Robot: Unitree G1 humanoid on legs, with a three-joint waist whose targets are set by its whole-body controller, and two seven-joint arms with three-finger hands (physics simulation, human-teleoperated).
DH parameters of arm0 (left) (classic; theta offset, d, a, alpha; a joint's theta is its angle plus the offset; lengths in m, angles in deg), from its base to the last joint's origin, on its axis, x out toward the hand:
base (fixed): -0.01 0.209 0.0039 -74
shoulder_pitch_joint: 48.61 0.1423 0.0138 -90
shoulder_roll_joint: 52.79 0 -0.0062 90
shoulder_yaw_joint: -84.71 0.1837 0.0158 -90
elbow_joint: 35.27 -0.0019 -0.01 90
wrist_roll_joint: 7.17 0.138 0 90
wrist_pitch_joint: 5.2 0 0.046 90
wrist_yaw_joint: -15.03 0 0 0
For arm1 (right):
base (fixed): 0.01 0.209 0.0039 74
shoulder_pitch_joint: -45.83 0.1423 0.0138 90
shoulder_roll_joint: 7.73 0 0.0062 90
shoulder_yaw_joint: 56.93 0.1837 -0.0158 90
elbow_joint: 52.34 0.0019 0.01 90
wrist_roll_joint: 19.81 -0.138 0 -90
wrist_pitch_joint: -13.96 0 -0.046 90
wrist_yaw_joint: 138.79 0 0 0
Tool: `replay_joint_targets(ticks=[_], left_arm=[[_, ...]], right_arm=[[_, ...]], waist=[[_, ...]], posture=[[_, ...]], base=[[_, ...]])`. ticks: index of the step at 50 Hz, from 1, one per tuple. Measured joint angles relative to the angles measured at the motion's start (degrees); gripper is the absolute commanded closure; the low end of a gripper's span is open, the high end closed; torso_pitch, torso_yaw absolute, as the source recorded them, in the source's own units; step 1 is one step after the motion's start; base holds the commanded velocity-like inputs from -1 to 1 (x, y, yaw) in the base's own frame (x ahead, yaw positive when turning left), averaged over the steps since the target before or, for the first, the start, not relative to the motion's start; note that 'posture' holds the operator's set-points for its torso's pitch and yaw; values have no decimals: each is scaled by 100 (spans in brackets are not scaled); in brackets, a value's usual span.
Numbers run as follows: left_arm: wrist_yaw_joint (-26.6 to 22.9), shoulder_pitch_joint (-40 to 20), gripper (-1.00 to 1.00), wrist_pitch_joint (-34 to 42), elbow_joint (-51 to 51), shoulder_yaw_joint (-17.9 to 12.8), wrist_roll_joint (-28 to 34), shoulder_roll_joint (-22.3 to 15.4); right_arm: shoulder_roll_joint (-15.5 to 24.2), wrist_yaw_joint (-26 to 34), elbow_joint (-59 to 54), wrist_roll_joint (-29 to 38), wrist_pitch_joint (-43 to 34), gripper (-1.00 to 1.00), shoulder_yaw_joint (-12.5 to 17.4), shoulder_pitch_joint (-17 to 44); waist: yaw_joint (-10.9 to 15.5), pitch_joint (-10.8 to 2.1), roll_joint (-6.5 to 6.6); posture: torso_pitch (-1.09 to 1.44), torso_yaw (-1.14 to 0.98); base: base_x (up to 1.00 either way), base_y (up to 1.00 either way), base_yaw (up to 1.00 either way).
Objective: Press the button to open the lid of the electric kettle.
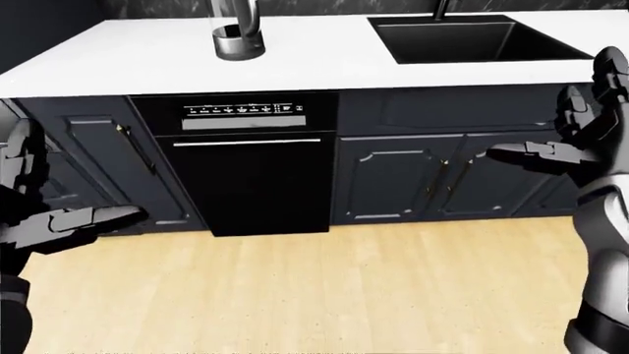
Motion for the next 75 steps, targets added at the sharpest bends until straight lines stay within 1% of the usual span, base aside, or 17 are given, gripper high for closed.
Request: replay_joint_targets(ticks=[11, 17, 23, 28, 30, 33, 38, 42, 44, 47, 55, 57, 60, 62, 67, 71, 75], left_arm=[[381, 133, -100, -46, 37, -136, -656, -383], [454, 138, -100, -67, 35, -62, -856, -432], [629, 178, -100, -21, -89, -196, -974, -518], [694, 160, -100, -130, -5, -207, -1089, -587], [689, 211, -100, -124, -5, -118, -1145, -526], [672, 224, -100, -68, -47, -69, -1212, -552], [720, 214, -100, -144, -14, -163, -1215, -590], [724, 201, -100, -149, -5, -166, -1267, -627], [744, 224, -100, -133, -85, -200, -1266, -612], [788, 273, -100, -70, -137, -226, -1243, -600], [789, 213, -100, -157, -48, -263, -1315, -681], [776, 252, -100, -137, -53, -170, -1341, -610], [757, 256, -100, -64, -79, -139, -1395, -639], [773, 229, -100, -83, -64, -183, -1394, -672], [794, 207, -100, -166, 12, -234, -1414, -718], [843, 269, -100, -98, -160, -243, -1369, -680], [847, 240, -100, -104, -103, -258, -1368, -714]], right_arm=[[123, 12, 32, -23, -4, -100, 34, 61], [131, 1, -24, -5, -23, -100, 59, 56], [85, 26, 11, -128, -118, -100, -63, 89], [153, -27, 65, -207, -131, -100, 22, 143], [168, -60, 35, -219, -134, -100, 100, 104], [178, -112, -40, -218, -213, -100, 120, 60], [219, -114, 97, -267, -171, -100, 100, 140], [235, -116, 45, -298, -188, -100, 96, 156], [147, -115, 42, -319, -206, -100, 23, 114], [151, -87, -12, -385, -317, -100, -72, 100], [282, -174, 151, -429, -235, -100, 105, 207], [263, -192, 93, -419, -223, -100, 137, 150], [236, -221, -18, -403, -316, -100, 114, 85], [256, -221, 24, -412, -335, -100, 107, 124], [289, -212, 112, -417, -250, -100, 123, 169], [190, -160, 42, -466, -307, -100, -51, 110], [225, -160, 54, -472, -342, -100, 10, 132]], waist=[[-41, -12, 49], [-70, 30, 300], [11, -13, 188], [45, 7, -175], [-31, 61, -94], [-84, 20, -188], [-74, 23, 16], [-98, -45, 416], [-17, 22, 320], [32, 13, 316], [18, -16, -254], [-62, 23, -156], [-92, -39, -234], [-82, -48, -149], [-117, -12, 408], [21, 2, 348], [18, -33, 134]], posture=[[0, 0], [0, 0], [0, 0], [0, 0], [0, 0], [0, 0], [0, 0], [0, 0], [0, 0], [0, 0], [0, 0], [0, 0], [0, 0], [0, 0], [0, 0], [0, 0], [0, 0]], base=[[11, 1, 0], [19, 6, 0], [19, 8, 0], [20, 13, 0], [19, 13, 0], [19, 13, 0], [14, 21, 0], [12, 25, 0], [11, 25, 0], [12, 26, 0], [11, 26, 0], [11, 26, 0], [10, 25, 0], [10, 24, 0], [10, 17, 0], [9, 17, 0], [10, 16, 0]])
